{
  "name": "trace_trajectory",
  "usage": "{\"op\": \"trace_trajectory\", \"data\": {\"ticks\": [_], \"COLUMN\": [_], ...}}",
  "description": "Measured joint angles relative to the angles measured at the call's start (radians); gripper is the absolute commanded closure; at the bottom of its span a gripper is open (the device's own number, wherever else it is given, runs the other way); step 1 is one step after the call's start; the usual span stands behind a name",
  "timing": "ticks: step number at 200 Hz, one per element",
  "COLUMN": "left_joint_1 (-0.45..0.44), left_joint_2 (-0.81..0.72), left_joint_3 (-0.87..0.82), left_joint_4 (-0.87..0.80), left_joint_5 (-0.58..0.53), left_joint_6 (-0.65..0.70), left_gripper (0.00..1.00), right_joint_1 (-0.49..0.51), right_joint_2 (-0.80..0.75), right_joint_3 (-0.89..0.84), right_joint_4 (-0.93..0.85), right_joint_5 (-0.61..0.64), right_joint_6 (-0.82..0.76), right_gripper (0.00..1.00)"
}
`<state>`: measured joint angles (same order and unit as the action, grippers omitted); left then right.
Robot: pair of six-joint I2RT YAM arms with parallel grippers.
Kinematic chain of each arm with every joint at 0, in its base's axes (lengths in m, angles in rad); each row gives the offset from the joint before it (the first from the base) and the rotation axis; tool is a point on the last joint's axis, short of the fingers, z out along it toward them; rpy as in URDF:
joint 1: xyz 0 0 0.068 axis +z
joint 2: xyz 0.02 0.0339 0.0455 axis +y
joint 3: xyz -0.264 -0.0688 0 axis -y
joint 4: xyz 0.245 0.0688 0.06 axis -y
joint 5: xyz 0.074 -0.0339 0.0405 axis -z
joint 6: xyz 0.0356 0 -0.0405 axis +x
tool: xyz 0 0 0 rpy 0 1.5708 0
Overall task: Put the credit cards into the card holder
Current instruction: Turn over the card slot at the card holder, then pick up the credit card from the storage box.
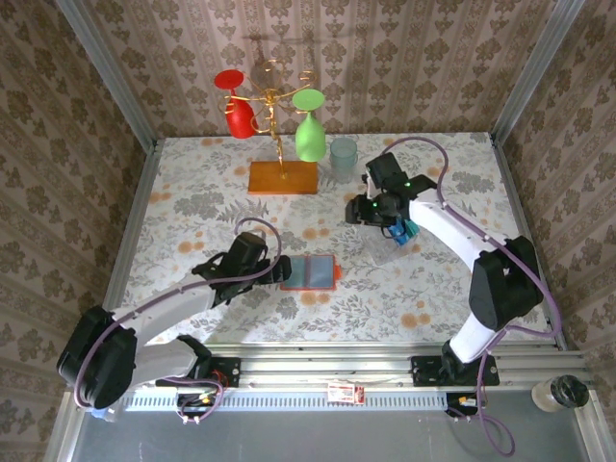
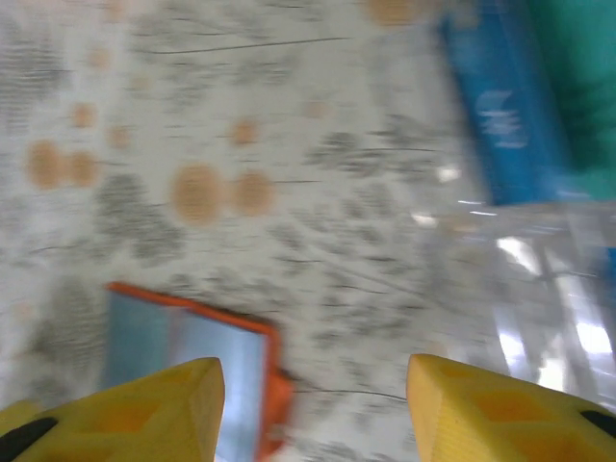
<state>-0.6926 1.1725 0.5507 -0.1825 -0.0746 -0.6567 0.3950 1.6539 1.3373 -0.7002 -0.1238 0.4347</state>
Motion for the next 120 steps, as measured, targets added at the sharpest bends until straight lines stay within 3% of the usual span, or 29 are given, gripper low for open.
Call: {"op": "trace_trajectory", "data": {"ticks": [32,60,120], "left_joint_1": [-0.002,-0.003,-0.008], "left_joint_2": [0.024,0.026,0.031], "left_joint_3": [0.008,0.009,0.011], "left_joint_4": [0.008,0.008,0.009], "left_joint_5": [-0.001,-0.004,-0.008], "left_joint_6": [0.003,0.003,0.003], "left_gripper": [0.0,0.0,0.0], "right_joint_1": [-0.017,-0.016,-0.017], "right_joint_2": [0.0,0.002,0.066], "right_joint_3": [0.028,0.055,0.058], "right_joint_4": [-0.138,-0.193,-0.224], "right_joint_5": [0.198,0.325,0.445], "right_joint_6": [-0.097,-0.152,-0.212], "right_gripper": [0.62,0.64,0.68]}}
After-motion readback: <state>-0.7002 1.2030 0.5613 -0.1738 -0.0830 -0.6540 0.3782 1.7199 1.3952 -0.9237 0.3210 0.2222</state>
